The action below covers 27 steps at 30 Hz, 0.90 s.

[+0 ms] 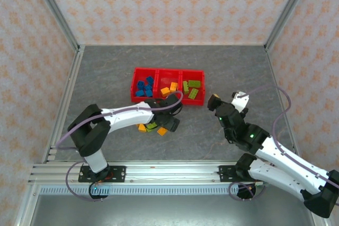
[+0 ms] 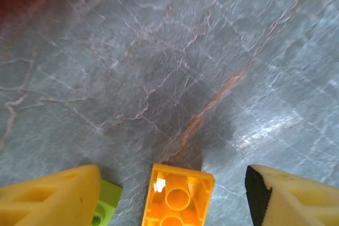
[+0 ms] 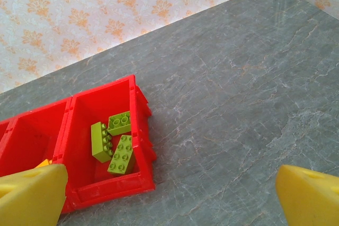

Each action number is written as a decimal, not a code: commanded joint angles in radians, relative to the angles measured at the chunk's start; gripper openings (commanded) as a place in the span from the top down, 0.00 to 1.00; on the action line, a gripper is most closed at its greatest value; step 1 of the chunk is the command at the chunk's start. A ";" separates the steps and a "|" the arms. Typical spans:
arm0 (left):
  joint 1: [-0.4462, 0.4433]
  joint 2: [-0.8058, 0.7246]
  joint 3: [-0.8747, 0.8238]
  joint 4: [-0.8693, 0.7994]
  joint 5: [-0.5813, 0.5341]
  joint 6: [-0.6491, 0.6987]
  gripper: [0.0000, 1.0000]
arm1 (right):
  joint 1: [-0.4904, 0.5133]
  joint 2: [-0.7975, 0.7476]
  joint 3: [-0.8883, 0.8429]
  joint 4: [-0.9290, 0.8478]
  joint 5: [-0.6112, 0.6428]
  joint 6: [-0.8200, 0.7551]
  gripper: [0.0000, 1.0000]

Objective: Sort the legos into containers by color
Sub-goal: Pick up the lego from the middle-left of the table.

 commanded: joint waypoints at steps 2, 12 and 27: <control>-0.014 0.044 0.019 -0.037 0.017 0.036 0.28 | -0.002 -0.003 -0.007 -0.011 0.029 0.023 0.00; -0.014 0.098 0.004 -0.024 0.040 0.037 0.38 | -0.002 -0.006 -0.005 -0.020 0.039 0.019 0.00; -0.014 0.089 -0.004 -0.043 0.022 0.006 0.63 | -0.002 -0.002 -0.001 -0.013 0.053 0.012 0.00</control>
